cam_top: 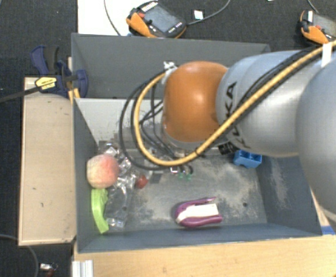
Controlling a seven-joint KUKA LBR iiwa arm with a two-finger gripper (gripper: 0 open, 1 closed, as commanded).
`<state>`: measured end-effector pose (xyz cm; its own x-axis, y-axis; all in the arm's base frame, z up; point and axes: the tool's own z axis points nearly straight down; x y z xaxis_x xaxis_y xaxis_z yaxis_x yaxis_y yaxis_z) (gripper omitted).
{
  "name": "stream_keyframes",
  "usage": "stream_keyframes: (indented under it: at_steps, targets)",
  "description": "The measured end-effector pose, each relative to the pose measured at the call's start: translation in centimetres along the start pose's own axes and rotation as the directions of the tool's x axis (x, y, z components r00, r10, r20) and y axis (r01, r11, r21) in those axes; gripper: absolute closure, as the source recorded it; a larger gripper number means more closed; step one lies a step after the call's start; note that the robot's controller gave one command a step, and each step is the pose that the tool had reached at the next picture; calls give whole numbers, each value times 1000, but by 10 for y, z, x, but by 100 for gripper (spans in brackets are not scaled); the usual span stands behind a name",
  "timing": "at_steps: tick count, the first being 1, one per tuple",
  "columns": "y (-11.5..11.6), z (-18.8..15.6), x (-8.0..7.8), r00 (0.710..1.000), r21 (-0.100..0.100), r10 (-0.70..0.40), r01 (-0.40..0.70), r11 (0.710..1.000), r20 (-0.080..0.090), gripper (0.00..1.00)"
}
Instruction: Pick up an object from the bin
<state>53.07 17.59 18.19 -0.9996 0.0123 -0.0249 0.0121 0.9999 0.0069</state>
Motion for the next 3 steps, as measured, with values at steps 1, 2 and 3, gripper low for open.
stream_keyframes:
  at_steps: [1,2,3]
  targets:
    - [41,78,-20,994,-1,-105,105,994,5,0]
    - [40,75,-22,995,-2,-103,103,995,9,0]
    - [61,104,-50,990,18,-143,143,989,-1,0]
